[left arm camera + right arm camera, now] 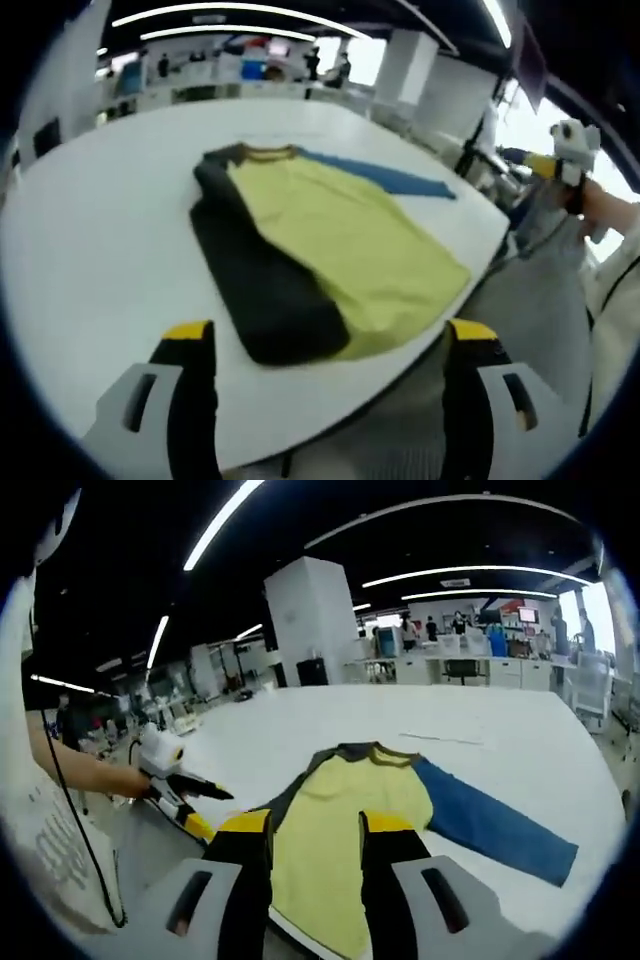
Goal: Fold the garment on the visible template until the final outline fits inside the template.
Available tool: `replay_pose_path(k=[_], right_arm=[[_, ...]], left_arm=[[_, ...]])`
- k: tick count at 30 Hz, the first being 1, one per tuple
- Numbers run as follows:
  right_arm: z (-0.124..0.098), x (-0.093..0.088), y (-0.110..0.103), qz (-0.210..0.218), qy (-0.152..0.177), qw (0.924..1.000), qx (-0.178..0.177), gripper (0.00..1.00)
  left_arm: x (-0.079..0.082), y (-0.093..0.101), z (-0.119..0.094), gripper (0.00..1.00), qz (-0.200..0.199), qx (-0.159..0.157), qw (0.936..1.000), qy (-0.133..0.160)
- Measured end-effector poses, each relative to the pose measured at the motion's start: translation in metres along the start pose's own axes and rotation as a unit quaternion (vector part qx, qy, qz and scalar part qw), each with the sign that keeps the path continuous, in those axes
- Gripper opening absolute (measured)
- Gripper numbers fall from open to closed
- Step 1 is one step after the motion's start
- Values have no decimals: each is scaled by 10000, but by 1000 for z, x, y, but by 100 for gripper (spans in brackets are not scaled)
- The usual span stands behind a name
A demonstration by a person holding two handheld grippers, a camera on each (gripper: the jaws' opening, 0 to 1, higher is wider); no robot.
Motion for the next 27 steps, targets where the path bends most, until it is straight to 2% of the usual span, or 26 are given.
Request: replay_pose_path(k=[6,8,9,10,11,13,17,19,27], right_arm=[[-7,22,-17,-325,135,9992,182,37],[-7,26,-21,-384,146,9990,194,42],[-7,27,-22,-398,145,9990,150,48],[-6,29,-22,-411,150,9990,73,56],[-6,29,-23,-397,122,9991,55,69],[-4,28,-23,-289,82,9995,-71,84],[-4,24,-19,-224,24,9993,-291,97],[-4,24,-18,-172,0,9994,-315,100],[-8,21,-17,-108,-95,9993,-337,96]], left_arm=[[-5,-8,9,89,-314,6,9995,-80],[-7,-9,12,89,-362,18,9992,-146],[-8,-9,13,88,-361,12,9992,-176],[-8,-9,14,88,-331,2,9992,-217],[-9,-9,15,88,-322,-2,9992,-250],[-10,-9,18,88,-327,-17,9990,-300],[-10,-12,22,87,-393,-53,9988,-294],[-12,-14,26,86,-495,-66,9983,-311],[-18,-19,39,83,-715,46,9966,-408]])
Point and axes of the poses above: the point that each gripper's makers call its tool centre point, and the gripper's own axes: z roughly forward along the fingers, y roughly to its right, x roughly out of its top, the point moved 8 cm from there along -z, roughly backward along the fingers, and after that the axes turned 1 degree about -z, right-handed, at the moved point
